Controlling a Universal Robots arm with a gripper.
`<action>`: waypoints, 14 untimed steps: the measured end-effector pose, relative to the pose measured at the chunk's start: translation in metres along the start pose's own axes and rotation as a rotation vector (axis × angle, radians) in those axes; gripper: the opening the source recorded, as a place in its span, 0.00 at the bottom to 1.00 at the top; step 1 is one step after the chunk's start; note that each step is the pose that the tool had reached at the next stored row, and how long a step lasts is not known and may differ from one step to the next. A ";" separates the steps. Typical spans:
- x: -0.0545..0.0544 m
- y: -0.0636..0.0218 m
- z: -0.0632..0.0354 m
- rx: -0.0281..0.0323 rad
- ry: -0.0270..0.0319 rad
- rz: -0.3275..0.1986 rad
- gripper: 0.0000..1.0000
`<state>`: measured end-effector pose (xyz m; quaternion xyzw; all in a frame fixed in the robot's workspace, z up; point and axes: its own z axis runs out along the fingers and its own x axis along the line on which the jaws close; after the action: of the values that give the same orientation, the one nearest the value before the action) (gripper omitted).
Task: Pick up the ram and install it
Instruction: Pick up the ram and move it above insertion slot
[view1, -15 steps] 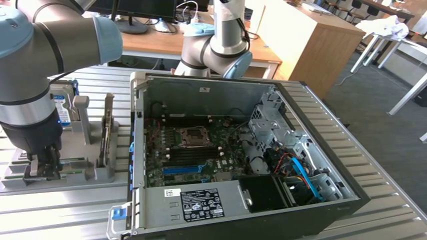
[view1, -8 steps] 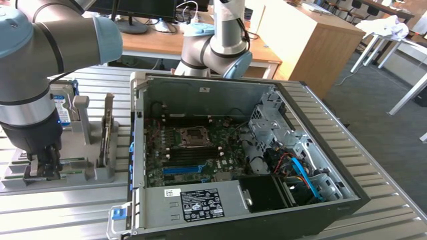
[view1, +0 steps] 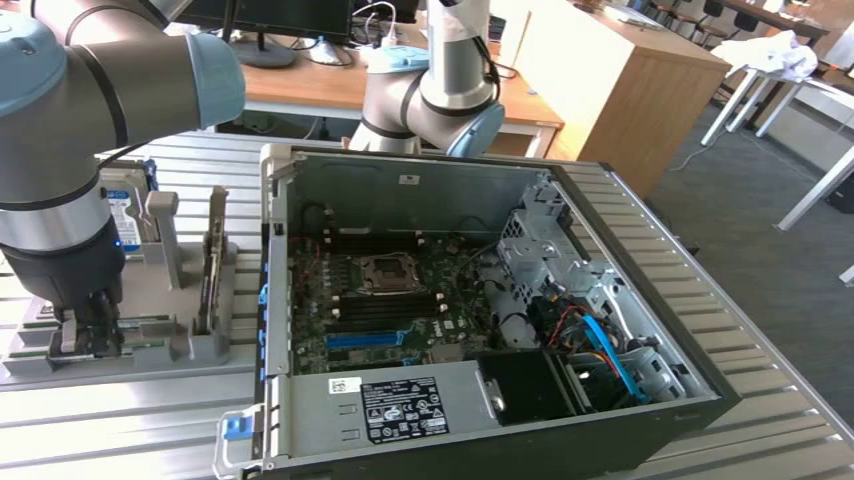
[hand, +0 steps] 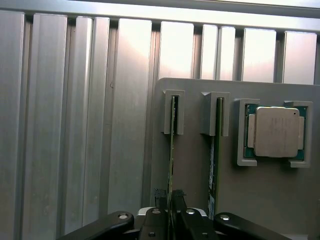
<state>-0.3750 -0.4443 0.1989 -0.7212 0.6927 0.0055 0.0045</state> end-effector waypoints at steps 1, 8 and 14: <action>0.000 0.0000 0.0000 0.0000 0.0001 0.000 0.19; 0.000 0.0000 0.0000 0.0000 0.0000 0.000 0.12; 0.000 0.0000 0.0000 0.0000 0.0000 0.000 0.12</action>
<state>-0.3750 -0.4443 0.1989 -0.7212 0.6926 0.0055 0.0045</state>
